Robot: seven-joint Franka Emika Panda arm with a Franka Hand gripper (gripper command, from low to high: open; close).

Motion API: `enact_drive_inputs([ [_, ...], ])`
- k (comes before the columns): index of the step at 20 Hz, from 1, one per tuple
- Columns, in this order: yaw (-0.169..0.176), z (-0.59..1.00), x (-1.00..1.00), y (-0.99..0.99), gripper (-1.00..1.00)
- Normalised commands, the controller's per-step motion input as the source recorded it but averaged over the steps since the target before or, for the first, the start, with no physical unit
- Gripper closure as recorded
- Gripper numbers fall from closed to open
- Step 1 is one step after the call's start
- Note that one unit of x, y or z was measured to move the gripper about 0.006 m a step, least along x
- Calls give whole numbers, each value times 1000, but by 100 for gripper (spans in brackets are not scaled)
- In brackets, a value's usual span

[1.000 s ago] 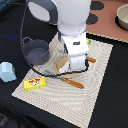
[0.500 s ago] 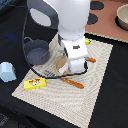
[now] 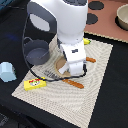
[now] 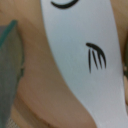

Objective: Interact with the objects in diverse but meaningful ways.

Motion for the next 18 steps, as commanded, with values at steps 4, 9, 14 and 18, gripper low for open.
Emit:
enact_drive_inputs([
  [4,19,-186,59,0,100],
  [9,15,280,116,51,100],
  [14,-44,1000,-19,137,100],
  [18,-1,921,-171,116,100],
])
